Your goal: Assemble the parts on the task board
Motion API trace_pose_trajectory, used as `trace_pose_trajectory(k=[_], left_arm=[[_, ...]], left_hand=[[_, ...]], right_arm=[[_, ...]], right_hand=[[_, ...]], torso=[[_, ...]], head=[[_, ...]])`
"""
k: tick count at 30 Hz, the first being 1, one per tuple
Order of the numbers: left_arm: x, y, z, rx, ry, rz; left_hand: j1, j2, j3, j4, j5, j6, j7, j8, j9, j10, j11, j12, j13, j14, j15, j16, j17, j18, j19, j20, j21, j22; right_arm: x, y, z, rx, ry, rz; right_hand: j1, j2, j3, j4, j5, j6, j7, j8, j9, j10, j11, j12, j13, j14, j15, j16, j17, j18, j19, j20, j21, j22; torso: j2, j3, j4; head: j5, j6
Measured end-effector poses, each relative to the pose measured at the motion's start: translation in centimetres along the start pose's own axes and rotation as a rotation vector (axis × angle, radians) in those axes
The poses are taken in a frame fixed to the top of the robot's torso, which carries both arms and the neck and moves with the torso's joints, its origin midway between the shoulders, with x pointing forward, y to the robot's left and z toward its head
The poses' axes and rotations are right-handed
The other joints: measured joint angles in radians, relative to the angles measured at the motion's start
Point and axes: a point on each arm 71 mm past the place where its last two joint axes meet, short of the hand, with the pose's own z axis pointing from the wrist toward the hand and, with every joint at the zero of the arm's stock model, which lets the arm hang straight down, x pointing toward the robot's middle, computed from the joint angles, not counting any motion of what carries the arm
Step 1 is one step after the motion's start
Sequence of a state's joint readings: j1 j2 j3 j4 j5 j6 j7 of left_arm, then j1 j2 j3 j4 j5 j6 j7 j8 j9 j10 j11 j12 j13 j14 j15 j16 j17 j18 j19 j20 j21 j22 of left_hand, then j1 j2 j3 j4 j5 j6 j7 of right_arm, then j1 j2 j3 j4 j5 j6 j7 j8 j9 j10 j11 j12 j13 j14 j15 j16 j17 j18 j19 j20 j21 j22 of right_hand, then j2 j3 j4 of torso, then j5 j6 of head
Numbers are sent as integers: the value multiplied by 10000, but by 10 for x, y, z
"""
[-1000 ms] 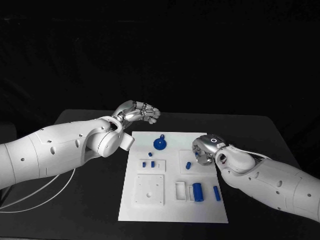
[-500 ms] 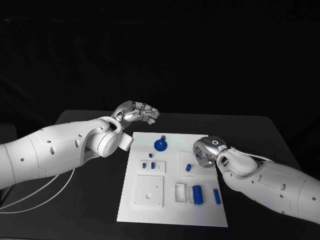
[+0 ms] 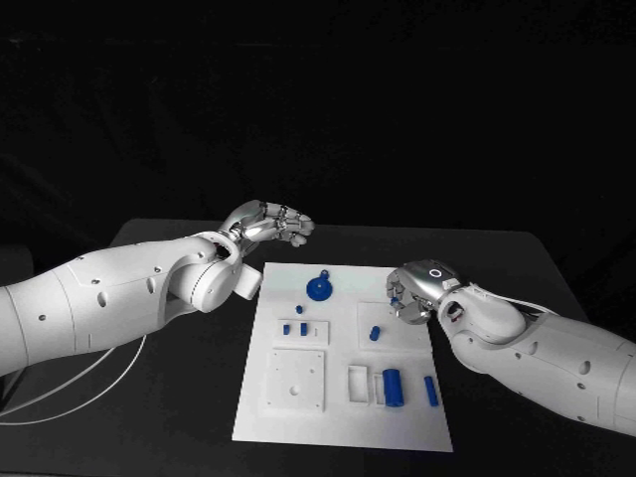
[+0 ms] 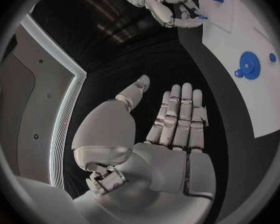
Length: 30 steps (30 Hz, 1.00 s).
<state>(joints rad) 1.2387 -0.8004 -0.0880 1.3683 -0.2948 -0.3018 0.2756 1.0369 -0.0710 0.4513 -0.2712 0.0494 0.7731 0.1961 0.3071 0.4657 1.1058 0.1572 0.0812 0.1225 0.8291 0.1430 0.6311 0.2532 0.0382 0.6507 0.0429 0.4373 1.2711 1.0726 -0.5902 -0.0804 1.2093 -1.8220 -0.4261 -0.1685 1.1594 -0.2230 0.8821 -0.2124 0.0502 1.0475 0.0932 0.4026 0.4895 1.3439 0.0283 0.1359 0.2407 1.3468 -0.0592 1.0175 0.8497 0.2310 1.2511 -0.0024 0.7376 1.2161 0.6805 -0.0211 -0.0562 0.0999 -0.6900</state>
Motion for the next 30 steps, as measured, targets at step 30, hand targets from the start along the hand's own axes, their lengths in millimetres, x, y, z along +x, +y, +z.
trace_pose_trajectory(k=[30], left_arm=[[-4, 2, 5, -73, -256, -35]], left_hand=[[0, 0, 0, 0, 0, 0, 0, 57, 8, 0, 0, 0, -18, -1, 0, -38, 41, 0, 0, 0, -39, 19]], right_arm=[[-16, 133, 0, -2934, -25, 1356]], right_hand=[[18, 18, 53, 55, -8, 32, 35, -32, 26, -21, -15, -7, 75, 1, -2, 47, -3, -1, 31, -30, 37, 35]], torso=[[-8, -25, 31]], head=[[681, 5]])
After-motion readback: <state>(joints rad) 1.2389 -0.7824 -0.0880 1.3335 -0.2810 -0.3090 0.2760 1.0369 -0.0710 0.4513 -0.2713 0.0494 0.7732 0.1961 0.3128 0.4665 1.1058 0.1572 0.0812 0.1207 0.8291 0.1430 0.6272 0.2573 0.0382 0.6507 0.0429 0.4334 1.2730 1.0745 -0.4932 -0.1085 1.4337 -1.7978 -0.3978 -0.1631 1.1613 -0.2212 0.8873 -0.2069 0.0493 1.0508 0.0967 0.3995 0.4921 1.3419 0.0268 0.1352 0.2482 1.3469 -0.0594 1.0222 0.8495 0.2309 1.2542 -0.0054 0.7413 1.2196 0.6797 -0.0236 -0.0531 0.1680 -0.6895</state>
